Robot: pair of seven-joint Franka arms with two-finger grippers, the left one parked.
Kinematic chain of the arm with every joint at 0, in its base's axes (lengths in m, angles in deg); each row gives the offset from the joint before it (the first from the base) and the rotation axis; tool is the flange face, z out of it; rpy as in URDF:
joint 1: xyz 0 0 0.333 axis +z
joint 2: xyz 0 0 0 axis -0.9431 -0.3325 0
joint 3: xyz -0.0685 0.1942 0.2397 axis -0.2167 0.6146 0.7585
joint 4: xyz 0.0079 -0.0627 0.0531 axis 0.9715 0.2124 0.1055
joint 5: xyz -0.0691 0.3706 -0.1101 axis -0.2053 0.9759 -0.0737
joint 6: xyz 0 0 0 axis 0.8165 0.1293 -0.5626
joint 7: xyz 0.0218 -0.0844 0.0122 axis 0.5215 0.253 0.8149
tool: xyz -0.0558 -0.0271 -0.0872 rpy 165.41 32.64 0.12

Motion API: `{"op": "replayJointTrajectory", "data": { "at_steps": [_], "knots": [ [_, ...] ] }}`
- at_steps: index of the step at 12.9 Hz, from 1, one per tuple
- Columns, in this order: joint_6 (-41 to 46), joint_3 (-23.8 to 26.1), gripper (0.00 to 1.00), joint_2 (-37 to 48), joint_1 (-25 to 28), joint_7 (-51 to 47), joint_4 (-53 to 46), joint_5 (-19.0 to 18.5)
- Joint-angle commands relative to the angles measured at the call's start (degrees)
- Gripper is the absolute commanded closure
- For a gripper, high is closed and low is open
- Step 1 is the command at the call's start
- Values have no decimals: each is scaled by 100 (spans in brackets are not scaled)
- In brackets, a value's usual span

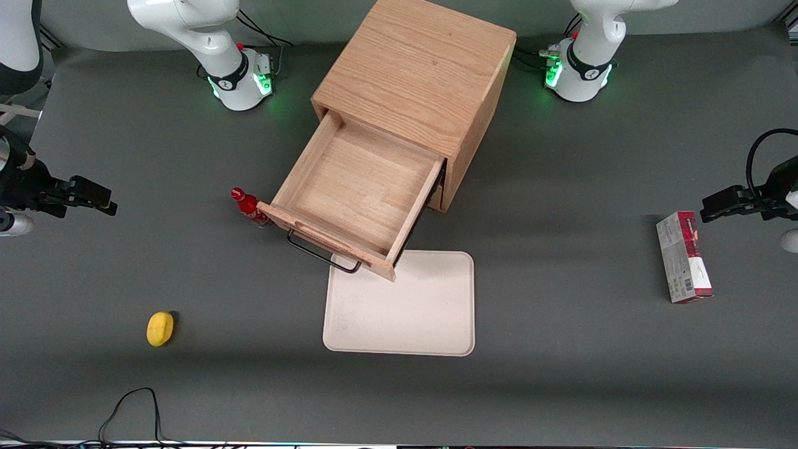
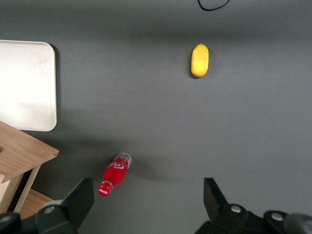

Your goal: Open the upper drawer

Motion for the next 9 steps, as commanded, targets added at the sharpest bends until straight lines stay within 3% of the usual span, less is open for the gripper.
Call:
{"op": "replayJointTrajectory", "data": {
  "at_steps": [1,9],
  "knots": [
    [-49,53,0,-60,-54,129,-105,-199],
    [-23,18,0,-87,-37,77,-106,-217]
  ]
}}
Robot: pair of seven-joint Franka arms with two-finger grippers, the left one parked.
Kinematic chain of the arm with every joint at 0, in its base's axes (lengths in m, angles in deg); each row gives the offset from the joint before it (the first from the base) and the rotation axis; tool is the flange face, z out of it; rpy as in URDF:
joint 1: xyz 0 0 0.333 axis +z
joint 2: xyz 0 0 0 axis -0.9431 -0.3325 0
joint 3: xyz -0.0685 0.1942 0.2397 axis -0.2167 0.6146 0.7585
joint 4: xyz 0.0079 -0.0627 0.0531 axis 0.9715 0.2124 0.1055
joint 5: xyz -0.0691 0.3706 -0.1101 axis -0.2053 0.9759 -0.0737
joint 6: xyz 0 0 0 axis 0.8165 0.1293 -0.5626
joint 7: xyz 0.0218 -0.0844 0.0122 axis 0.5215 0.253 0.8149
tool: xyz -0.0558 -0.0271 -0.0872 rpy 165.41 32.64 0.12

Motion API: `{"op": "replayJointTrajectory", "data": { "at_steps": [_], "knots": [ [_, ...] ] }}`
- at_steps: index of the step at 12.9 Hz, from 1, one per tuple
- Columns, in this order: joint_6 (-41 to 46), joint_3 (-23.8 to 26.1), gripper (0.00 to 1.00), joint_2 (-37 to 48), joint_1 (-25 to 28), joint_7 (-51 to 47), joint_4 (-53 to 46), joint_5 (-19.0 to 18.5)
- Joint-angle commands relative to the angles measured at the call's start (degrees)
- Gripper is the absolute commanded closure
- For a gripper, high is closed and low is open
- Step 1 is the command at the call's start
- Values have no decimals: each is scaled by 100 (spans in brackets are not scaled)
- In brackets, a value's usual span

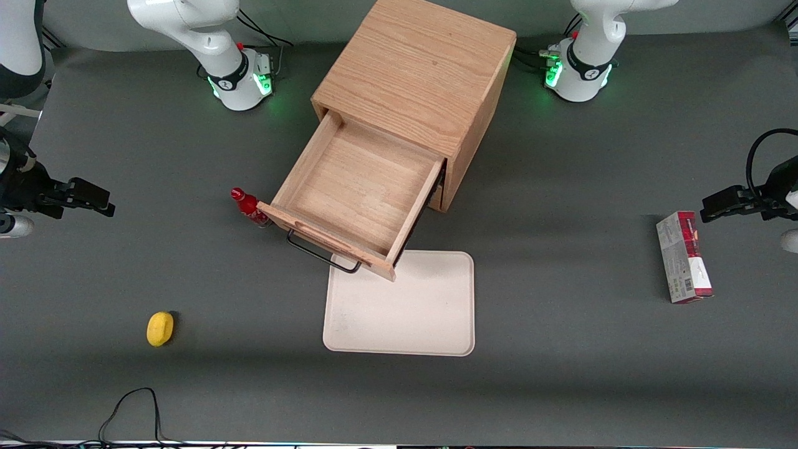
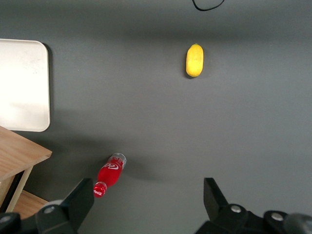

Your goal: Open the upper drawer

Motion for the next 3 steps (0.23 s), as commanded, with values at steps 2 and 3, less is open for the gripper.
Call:
{"op": "replayJointTrajectory", "data": {
  "at_steps": [2,3],
  "knots": [
    [-14,21,0,-46,-36,66,-97,-102],
    [-5,21,0,-46,-36,57,-97,-102]
  ]
}}
